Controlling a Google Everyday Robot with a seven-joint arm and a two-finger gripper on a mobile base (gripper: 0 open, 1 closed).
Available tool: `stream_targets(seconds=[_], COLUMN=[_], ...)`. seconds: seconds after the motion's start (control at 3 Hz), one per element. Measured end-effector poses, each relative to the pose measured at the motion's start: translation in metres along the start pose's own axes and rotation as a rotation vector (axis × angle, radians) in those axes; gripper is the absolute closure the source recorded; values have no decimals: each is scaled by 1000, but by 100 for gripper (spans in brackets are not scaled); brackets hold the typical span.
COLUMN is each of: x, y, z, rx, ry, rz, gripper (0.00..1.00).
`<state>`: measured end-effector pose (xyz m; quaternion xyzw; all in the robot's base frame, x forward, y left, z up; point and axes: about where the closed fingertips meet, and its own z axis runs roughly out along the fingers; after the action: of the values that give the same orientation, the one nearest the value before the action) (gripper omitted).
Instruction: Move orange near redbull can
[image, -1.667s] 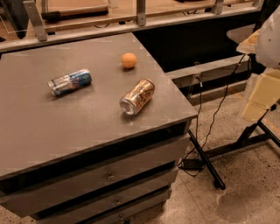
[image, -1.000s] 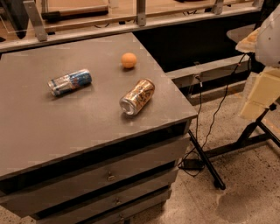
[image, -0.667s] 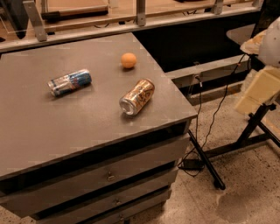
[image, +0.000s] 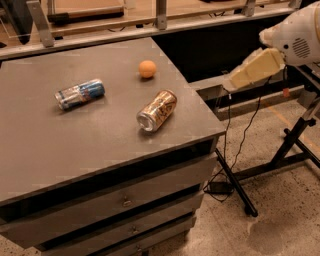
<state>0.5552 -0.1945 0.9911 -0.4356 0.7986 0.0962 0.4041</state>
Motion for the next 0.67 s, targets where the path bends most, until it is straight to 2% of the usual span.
stream_targets(seconds=[0.33,0.67], x=[-32,-62], y=[-15,-16], z=[35,87], rx=[6,-1], ry=[-86,-102], rz=[87,133], gripper=[0,0])
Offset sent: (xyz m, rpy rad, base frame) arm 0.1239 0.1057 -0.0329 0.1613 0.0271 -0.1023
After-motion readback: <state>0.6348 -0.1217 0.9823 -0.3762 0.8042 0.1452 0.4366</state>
